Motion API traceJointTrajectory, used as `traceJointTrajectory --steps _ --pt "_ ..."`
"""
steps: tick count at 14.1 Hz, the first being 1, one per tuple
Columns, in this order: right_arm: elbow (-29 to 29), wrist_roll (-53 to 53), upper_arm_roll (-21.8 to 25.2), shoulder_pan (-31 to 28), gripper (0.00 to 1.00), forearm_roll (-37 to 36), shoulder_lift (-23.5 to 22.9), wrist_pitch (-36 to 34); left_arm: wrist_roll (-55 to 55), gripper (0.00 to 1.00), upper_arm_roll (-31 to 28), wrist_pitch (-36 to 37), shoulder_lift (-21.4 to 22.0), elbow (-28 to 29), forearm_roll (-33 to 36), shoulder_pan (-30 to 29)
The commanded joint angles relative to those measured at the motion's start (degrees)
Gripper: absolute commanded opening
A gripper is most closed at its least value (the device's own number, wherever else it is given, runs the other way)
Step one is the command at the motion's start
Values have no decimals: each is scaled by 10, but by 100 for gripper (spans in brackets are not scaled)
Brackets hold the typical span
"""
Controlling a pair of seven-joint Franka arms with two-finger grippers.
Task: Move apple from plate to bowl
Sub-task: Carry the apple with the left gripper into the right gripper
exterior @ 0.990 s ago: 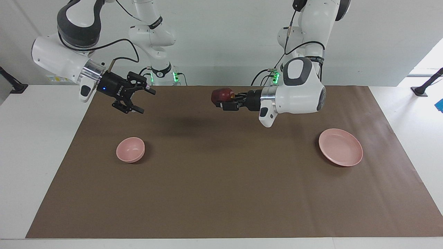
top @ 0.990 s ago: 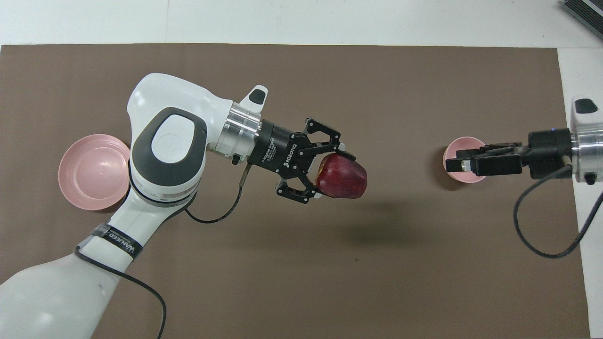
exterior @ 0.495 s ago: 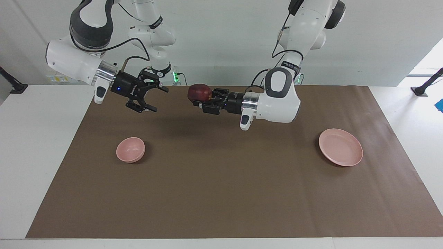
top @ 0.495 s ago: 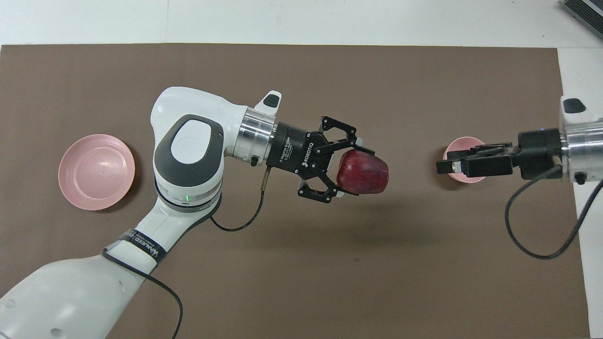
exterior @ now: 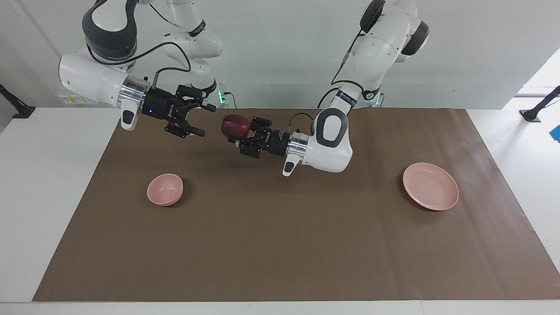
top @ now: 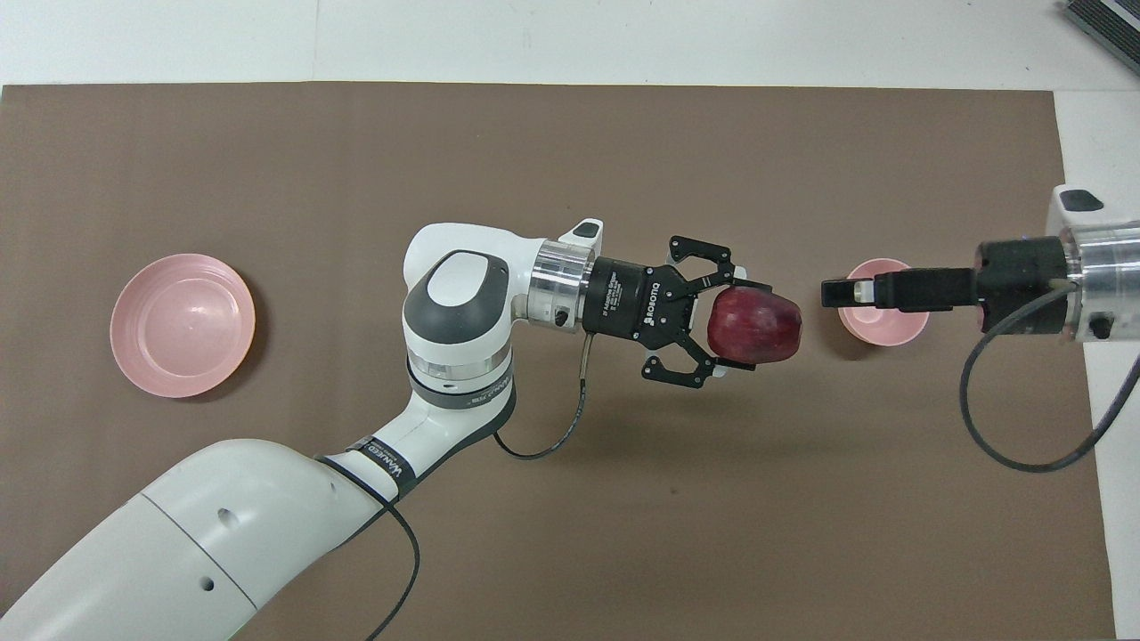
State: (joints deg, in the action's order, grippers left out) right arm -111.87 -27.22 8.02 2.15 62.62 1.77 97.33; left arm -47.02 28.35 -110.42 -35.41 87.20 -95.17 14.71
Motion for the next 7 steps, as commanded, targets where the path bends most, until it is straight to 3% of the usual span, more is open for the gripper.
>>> traceJointTrajectory --steps 1,7 --pt "-17 22 -4 17 100 -7 6 32 -6 0 29 -30 -26 -40 -11 2" --pt "-14 40 -4 11 100 -5 5 1 -3 0 40 -71 -41 -67 -10 21"
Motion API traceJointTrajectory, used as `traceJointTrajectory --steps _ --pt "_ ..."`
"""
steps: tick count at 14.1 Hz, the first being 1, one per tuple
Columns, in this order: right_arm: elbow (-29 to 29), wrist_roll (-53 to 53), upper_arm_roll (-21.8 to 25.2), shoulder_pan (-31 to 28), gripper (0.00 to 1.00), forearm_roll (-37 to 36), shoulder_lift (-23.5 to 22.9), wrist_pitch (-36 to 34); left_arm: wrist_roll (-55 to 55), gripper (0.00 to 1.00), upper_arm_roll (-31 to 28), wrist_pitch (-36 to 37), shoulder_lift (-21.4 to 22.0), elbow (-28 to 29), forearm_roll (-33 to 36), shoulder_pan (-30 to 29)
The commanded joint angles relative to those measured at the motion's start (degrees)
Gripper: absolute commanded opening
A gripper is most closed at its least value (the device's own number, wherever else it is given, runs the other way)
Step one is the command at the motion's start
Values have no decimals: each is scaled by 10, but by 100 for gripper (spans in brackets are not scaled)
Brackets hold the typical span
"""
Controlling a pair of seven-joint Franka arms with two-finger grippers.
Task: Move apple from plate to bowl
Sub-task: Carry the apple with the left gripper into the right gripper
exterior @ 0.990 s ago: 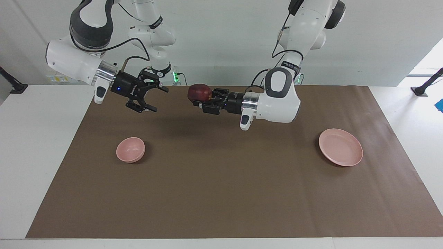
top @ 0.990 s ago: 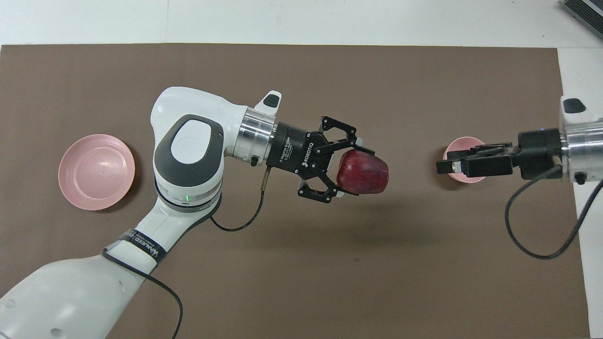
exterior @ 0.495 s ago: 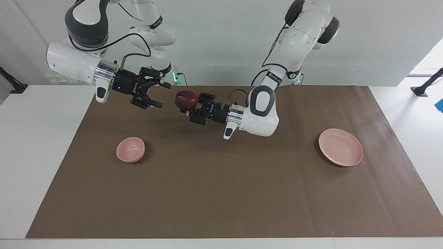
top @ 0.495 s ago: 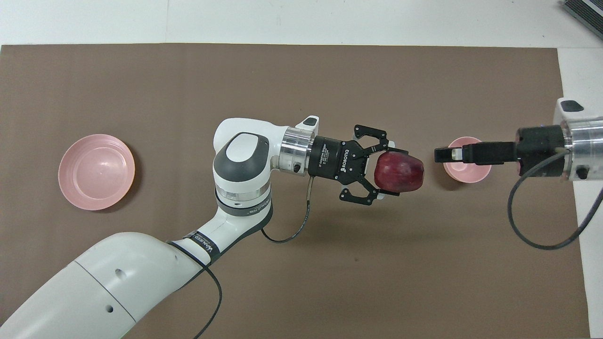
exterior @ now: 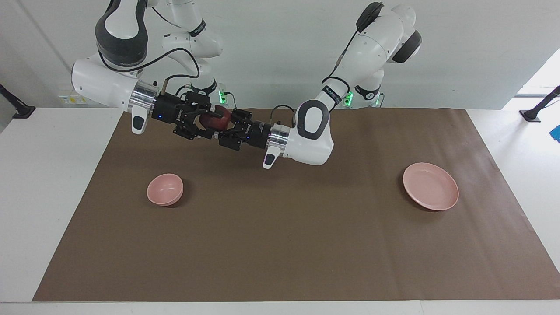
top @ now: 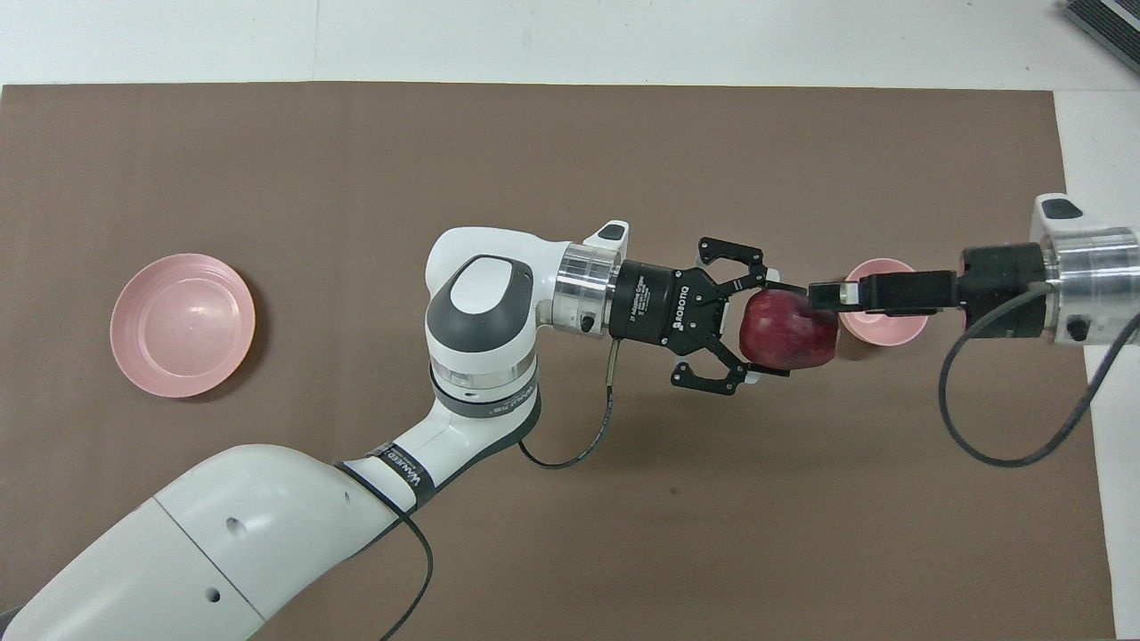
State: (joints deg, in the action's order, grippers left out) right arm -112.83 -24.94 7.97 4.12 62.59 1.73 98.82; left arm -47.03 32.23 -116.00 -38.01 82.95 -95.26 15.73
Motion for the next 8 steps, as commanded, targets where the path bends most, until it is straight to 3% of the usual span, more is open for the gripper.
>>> traceJointTrajectory --steps 1,3,4,5,8 --pt "-5 17 -3 -9 100 -5 6 -14 -3 0 1 -15 -15 -25 -9 11" --pt "-5 17 -3 -9 100 -5 6 -14 -2 0 0 -15 -14 -24 -9 11" --pt "-5 18 -3 -9 89 -5 6 -14 -2 0 0 -15 -15 -24 -9 12" --pt "-4 18 -4 -9 63 -5 6 -14 -2 0 0 -15 -14 -24 -9 11" --pt "-4 29 -3 -9 3 -5 6 -14 -2 0 0 -14 -14 -24 -9 11"
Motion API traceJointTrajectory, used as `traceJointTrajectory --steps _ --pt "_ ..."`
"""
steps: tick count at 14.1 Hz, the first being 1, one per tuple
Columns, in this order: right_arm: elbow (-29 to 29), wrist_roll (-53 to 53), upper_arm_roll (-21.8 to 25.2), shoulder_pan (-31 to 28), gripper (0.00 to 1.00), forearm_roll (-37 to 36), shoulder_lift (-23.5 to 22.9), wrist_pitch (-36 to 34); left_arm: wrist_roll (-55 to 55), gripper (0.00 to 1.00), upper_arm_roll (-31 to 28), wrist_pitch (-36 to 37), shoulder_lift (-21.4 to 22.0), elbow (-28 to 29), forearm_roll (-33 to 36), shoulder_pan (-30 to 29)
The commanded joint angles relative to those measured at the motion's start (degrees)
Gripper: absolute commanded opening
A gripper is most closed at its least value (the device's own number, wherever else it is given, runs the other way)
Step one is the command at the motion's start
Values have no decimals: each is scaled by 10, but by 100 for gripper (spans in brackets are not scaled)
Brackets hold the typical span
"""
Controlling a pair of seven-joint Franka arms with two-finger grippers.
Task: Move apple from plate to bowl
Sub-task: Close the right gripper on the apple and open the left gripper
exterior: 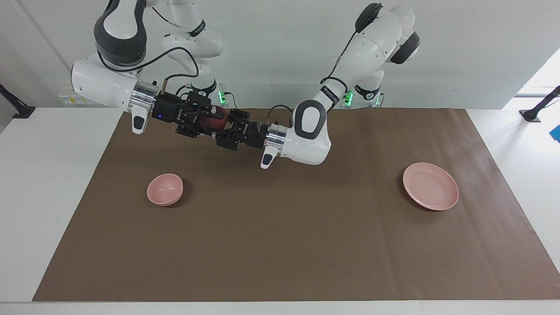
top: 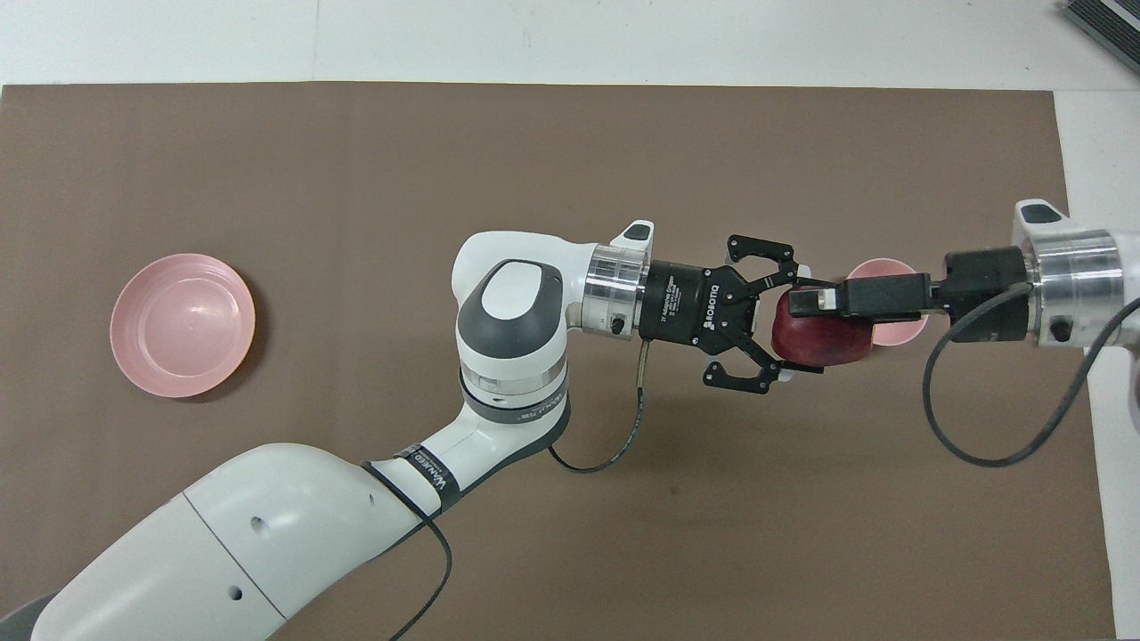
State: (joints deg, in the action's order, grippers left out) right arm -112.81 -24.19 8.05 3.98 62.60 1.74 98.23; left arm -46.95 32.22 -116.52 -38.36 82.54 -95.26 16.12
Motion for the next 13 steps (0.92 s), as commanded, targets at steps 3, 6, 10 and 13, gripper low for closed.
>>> traceJointTrajectory --steps 3,6,10,13 --pt "0 41 -5 -6 0 -5 5 -12 -1 0 0 -4 -10 -20 -7 7" --pt "1 41 -4 -6 0 -8 5 -12 1 0 -1 -3 -10 -20 -7 7" --pt "6 44 -4 -6 0 -8 5 -12 10 100 -2 10 -10 -23 0 7" --pt "7 42 -3 -6 0 -13 5 -11 9 100 -4 10 -10 -22 8 4"
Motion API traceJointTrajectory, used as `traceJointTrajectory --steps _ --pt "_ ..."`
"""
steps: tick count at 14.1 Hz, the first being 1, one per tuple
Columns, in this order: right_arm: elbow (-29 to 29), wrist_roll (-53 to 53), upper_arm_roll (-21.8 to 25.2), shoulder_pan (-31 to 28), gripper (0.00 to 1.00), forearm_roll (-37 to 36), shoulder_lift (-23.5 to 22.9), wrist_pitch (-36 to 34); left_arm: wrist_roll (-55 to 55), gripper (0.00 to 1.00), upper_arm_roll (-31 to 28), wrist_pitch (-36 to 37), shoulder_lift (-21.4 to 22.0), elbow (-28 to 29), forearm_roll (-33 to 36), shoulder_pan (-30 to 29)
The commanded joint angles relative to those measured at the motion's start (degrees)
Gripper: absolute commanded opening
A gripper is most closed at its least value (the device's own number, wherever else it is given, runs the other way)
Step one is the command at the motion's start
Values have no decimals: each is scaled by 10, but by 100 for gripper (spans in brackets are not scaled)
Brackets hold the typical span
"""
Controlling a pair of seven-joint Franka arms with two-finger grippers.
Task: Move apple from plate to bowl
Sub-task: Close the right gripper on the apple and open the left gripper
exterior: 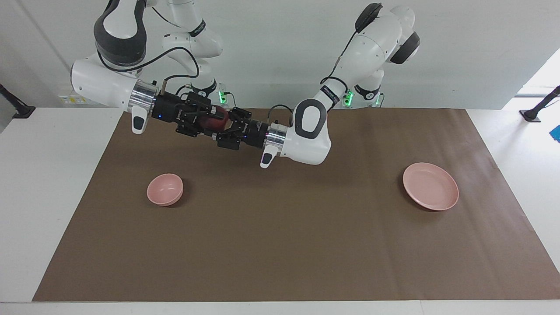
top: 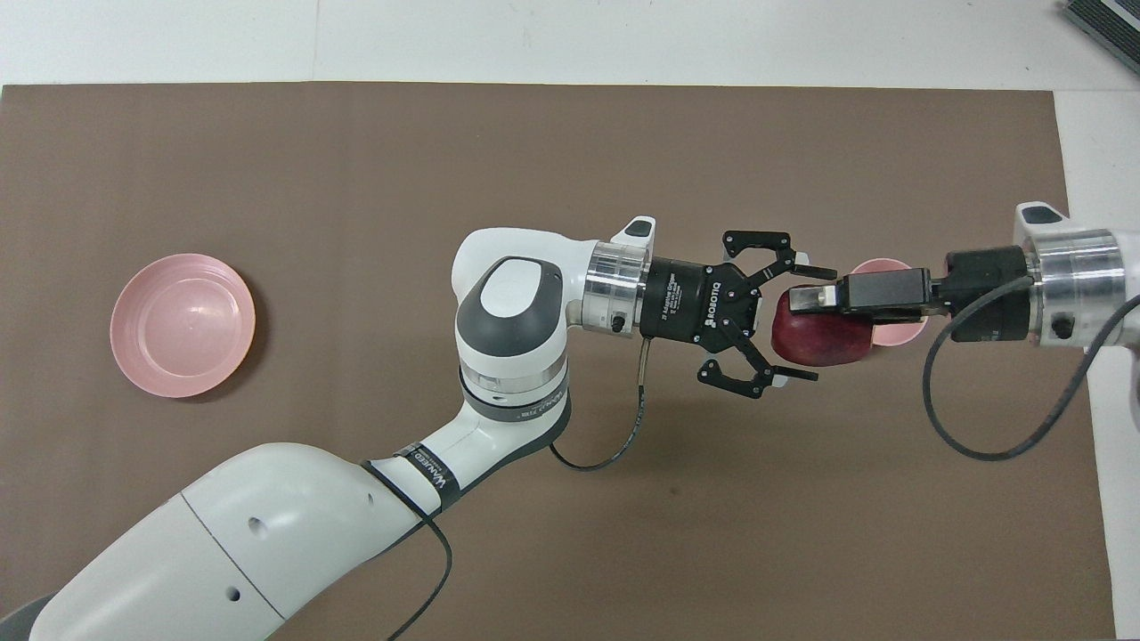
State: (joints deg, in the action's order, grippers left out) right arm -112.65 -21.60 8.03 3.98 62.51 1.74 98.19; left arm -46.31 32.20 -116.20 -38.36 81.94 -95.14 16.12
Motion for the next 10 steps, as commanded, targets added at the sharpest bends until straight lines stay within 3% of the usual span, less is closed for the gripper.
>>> traceJointTrajectory --steps 1,6,10 --pt "5 15 -3 -8 0 -19 5 -11 1 100 -5 8 -8 -16 26 1" --pt "5 7 0 -13 0 -41 4 -12 2 100 -13 10 23 -12 214 -27" --pt "9 -39 0 -34 0 -135 2 -8 -1 100 -15 36 55 -10 353 -51"
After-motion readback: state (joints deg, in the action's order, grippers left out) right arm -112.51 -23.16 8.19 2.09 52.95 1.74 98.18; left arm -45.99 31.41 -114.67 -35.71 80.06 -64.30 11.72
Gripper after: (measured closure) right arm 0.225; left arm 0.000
